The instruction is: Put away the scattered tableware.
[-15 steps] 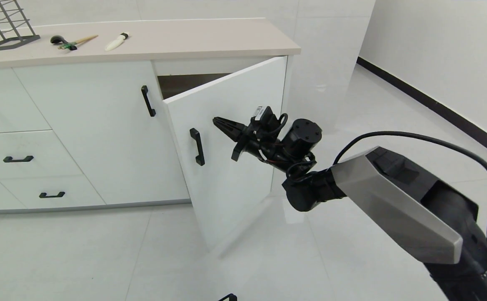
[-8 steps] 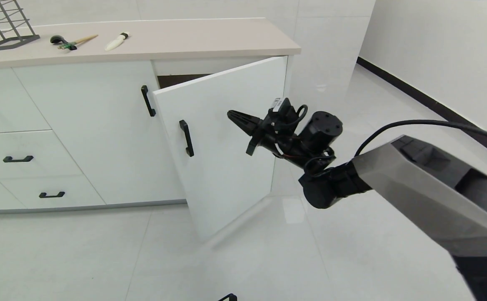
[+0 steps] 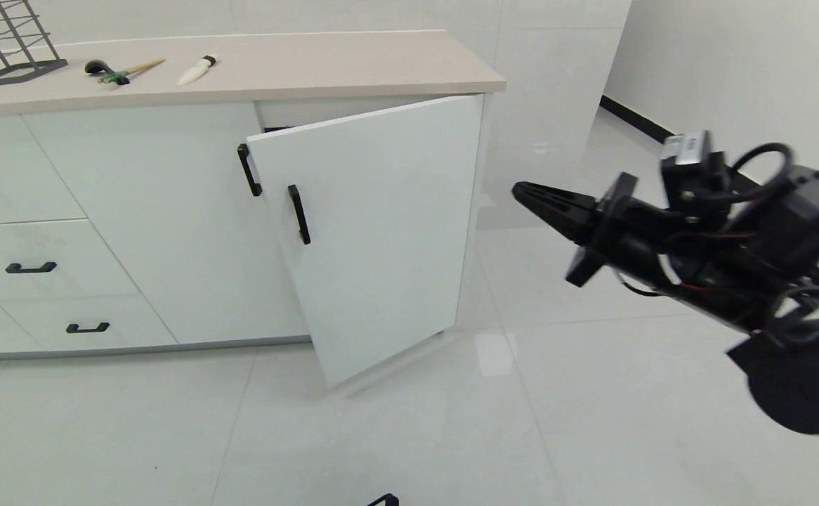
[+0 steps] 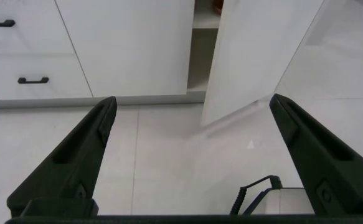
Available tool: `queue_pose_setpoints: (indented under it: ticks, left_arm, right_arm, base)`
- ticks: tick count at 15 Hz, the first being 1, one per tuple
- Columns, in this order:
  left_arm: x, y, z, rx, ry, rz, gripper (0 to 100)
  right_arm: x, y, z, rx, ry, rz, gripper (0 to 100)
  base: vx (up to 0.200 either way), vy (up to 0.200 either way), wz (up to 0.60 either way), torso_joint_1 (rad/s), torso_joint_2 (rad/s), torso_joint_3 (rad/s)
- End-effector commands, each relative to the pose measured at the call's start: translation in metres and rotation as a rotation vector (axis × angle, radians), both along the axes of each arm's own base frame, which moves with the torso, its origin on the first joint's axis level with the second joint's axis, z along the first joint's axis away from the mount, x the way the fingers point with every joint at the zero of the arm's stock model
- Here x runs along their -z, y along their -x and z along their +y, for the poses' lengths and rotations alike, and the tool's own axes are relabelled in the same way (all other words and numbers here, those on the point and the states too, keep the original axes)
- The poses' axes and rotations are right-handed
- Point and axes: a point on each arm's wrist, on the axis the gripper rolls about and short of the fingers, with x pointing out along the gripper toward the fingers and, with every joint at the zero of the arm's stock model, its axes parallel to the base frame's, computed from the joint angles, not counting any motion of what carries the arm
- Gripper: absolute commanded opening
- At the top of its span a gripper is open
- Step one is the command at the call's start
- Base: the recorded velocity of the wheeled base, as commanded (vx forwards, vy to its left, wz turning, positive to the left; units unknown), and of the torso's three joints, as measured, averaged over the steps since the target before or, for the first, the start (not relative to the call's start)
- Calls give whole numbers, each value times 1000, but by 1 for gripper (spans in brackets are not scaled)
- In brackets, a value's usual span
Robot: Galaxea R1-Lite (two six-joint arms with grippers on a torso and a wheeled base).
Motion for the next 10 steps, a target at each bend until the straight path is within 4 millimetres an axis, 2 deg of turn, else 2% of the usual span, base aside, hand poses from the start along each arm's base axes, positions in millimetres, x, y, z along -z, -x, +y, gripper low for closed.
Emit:
queue_pose_setpoints:
  ticks: [1, 2, 3, 4, 6, 8, 10]
  left_arm:
    - [0, 0, 0, -1, -1, 1, 100]
    - [0, 0, 0, -1, -2, 2, 100]
    - [0, 0, 0, -1, -2, 2, 100]
    - [0, 0, 0, -1, -2, 2, 100]
    - [0, 0, 0, 1, -7, 2, 100]
    - [0, 0, 0, 1, -5, 2, 100]
    - [0, 0, 0, 1, -5, 2, 100]
  right_arm:
    - [-29, 97, -72, 127, -34, -121, 0]
    - [-29, 127, -88, 167, -45, -155, 0]
    - [-26, 148, -98, 199, -51, -182, 0]
    - [-19, 179, -113, 264, -65, -225, 0]
    - [-3, 218, -125, 360, -72, -278, 0]
    - [8, 248, -129, 415, -95, -283, 0]
    - [28, 271, -130, 452, -95, -214, 0]
  base:
    - [0, 0, 0, 0, 0, 0]
    - [0, 0, 0, 0, 0, 0]
    - [0, 0, 0, 0, 0, 0]
    - [0, 0, 0, 0, 0, 0]
    - [0, 0, 0, 0, 0, 0]
    - [0, 0, 0, 0, 0, 0]
    - [0, 0, 0, 0, 0, 0]
